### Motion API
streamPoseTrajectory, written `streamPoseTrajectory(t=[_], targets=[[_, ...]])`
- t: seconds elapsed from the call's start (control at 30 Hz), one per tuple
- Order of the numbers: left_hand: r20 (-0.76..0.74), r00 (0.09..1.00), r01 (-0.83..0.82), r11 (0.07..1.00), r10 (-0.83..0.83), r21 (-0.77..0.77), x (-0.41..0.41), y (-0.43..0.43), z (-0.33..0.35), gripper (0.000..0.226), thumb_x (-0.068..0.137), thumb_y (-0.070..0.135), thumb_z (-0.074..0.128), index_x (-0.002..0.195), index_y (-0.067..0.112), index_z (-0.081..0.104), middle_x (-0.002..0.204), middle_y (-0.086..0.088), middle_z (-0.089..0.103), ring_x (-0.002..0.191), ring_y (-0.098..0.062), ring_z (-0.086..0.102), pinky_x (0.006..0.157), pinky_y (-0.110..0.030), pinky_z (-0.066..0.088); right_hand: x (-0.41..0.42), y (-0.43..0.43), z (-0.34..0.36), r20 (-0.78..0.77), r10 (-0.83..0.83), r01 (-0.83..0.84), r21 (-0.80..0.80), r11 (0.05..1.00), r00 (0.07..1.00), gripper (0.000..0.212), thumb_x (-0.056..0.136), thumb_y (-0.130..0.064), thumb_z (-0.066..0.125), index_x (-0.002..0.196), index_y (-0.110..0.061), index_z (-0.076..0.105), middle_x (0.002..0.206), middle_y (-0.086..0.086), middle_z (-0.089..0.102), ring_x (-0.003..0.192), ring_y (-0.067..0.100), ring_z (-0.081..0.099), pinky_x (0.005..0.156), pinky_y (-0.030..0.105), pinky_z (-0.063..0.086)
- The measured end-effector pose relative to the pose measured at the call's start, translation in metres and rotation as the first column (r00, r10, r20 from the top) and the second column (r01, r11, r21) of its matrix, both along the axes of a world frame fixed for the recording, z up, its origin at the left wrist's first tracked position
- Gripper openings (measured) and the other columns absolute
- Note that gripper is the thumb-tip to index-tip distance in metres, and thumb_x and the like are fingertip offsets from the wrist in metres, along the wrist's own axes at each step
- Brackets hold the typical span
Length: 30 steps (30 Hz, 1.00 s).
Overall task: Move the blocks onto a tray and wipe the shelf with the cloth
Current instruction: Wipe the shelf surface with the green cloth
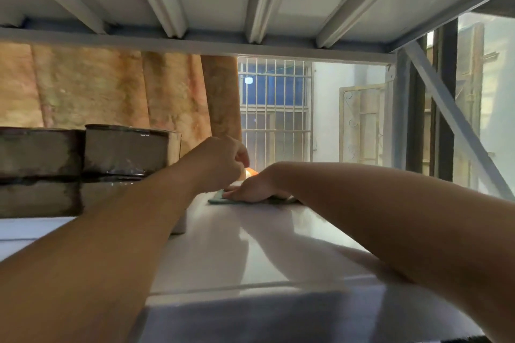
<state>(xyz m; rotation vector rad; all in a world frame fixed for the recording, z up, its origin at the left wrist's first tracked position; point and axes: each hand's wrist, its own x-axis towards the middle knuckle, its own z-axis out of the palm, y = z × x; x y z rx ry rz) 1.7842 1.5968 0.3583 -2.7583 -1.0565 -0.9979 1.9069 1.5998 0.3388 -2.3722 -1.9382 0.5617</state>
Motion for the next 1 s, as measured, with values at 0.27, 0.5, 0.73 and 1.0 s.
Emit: streamPoseTrajectory(t=[0.27,0.5,0.73,1.0], targets=[[-0.036,0.999,0.019,1.000,-0.019,0.008,-0.001,0.002,-0.004,0.032,0.075,0.040,0.045,0.085,0.023,0.070,0.096,0.003,0.069,0.085,-0.013,0.059,0.068,-0.023,0.044,0.012,0.045,0.004,-0.013,-0.079,0.079,0.053,0.995,0.997,0.042,0.093,-0.053,0.032,0.078,-0.017,0.049,0.076,0.002,0.052,0.063,0.010,0.052,0.051,0.023,0.039],[-0.032,0.999,0.017,1.000,-0.016,0.023,-0.002,0.010,-0.005,0.022,0.082,0.020,0.050,0.087,0.023,0.071,0.098,0.002,0.069,0.085,-0.014,0.060,0.068,-0.026,0.049,0.015,0.063,-0.007,-0.094,-0.033,0.046,0.141,0.989,0.995,0.035,0.097,-0.046,0.030,0.111,-0.017,0.043,0.081,0.000,0.050,0.087,0.015,0.052,0.080,0.025,0.038],[-0.077,0.997,0.021,0.991,-0.011,0.129,0.001,-0.010,-0.005,0.075,0.047,0.063,0.020,0.082,0.020,0.071,0.087,0.003,0.067,0.084,-0.015,0.058,0.073,-0.035,0.051,0.016,0.024,0.000,-0.050,-0.093,0.094,0.008,0.996,0.994,0.057,0.083,-0.071,0.034,0.086,-0.019,0.057,0.081,0.002,0.062,0.074,0.014,0.061,0.065,0.024,0.044],[-0.045,0.999,0.041,0.954,-0.029,0.297,0.007,-0.011,-0.008,0.022,0.083,0.019,0.048,0.084,0.026,0.069,0.091,0.001,0.067,0.082,-0.016,0.056,0.073,-0.039,0.054,0.025,-0.038,-0.002,0.001,-0.060,0.060,-0.046,0.997,0.998,0.080,0.074,-0.084,0.024,0.144,-0.050,0.007,0.155,-0.003,0.021,0.132,0.024,0.036,0.102,0.037,0.027]])
